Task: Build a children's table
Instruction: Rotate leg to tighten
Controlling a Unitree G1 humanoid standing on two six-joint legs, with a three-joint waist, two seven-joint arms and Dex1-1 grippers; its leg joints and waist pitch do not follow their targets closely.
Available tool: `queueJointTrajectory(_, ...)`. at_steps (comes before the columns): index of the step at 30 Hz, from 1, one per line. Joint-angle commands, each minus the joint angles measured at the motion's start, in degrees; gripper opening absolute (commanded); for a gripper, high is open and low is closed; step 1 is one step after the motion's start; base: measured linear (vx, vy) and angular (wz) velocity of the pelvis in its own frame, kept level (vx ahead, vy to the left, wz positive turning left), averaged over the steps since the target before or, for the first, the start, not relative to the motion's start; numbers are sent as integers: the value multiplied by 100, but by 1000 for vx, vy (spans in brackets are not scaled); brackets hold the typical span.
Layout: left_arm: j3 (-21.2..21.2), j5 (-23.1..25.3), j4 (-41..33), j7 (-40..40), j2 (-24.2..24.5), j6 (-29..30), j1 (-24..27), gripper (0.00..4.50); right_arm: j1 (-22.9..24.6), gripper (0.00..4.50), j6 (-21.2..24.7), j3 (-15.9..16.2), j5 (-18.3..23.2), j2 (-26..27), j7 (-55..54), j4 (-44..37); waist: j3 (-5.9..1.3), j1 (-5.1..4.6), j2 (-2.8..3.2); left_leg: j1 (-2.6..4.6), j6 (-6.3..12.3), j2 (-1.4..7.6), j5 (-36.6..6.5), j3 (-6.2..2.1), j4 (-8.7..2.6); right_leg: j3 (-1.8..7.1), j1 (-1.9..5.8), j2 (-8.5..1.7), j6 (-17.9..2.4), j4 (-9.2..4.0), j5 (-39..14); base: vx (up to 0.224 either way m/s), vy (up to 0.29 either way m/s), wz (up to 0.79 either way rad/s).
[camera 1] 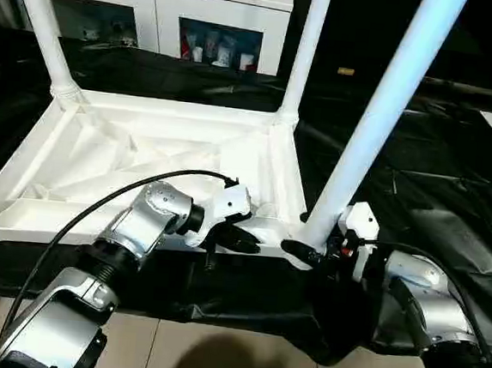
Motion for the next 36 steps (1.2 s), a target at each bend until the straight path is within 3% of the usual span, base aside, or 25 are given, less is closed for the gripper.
queueJointTrajectory(1,-141,-38,32,-80,-123,47,97,0,13,294,53,-15,2,-15,81,75,-352,3,-32,30,300,35,-1139,55,-335,191,304,-227,-1293,-313,-926,0,0,0)
queueJointTrajectory(11,-164,-8,110,-115,-123,10,117,0,114,208,-6,43,-83,-55,103,76,-349,-8,-15,41,247,32,-1273,48,-341,192,305,-219,-1252,-329,-1094,0,0,0)
queueJointTrajectory(18,-100,31,192,191,-233,87,142,0,162,198,70,20,-90,5,-10,64,-348,-9,-23,48,270,33,-1271,53,-334,192,300,-212,-1283,-324,-1045,0,0,0)
queueJointTrajectory(21,-23,66,345,488,-341,90,78,0,155,197,134,-46,-137,94,-325,141,-313,-6,-27,74,208,35,-1515,51,-361,191,269,-222,-1176,-385,-1513,0,0,0)
queueJointTrajectory(24,171,198,874,1446,-680,113,-218,0,68,196,235,-357,-203,535,-1494,514,-294,-26,-55,93,39,11,-1825,30,-376,189,225,-235,-928,-459,-2268,0,0,0)
queueJointTrajectory(26,267,241,1118,1970,-890,170,-387,0,12,195,281,-510,-258,802,-2200,699,-281,-39,-68,86,28,1,-1904,19,-387,185,218,-236,-802,-498,-2511,0,0,0)
queueJointTrajectory(30,459,225,1538,2764,-1281,210,-687,0,-161,195,445,-839,-308,1281,-3597,1069,-273,-100,-34,97,-38,-37,-2148,-25,-393,156,179,-242,-527,-587,-3181,0,0,0)
queueJointTrajectory(32,494,251,1670,2964,-1383,175,-787,0,-225,195,477,-925,-299,1419,-3960,1137,-284,-112,-2,98,-38,-40,-2238,-49,-400,140,181,-241,-461,-611,-3240,0,0,0)
queueJointTrajectory(33,512,271,1793,3066,-1459,133,-870,0,-290,195,488,-984,-329,1525,-4239,1200,-280,-134,-19,81,-24,-42,-2265,-50,-410,129,183,-230,-430,-627,-3208,0,0,0)
queueJointTrajectory(34,520,283,1867,3139,-1508,81,-922,0,-341,195,499,-1008,-368,1591,-4426,1250,-298,-123,37,94,-33,-46,-2280,-56,-415,125,189,-231,-429,-628,-3163,0,0,0)
queueJointTrajectory(35,511,297,1942,3141,-1561,53,-977,0,-418,195,480,-1005,-461,1656,-4611,1304,-303,-144,18,88,-36,-37,-2290,-61,-426,115,193,-224,-463,-627,-2997,0,0,0)
queueJointTrajectory(36,503,307,1985,3139,-1593,33,-1008,0,-467,195,464,-997,-525,1696,-4721,1338,-313,-140,41,71,-40,-38,-2250,-62,-440,114,212,-222,-495,-619,-2831,0,0,0)
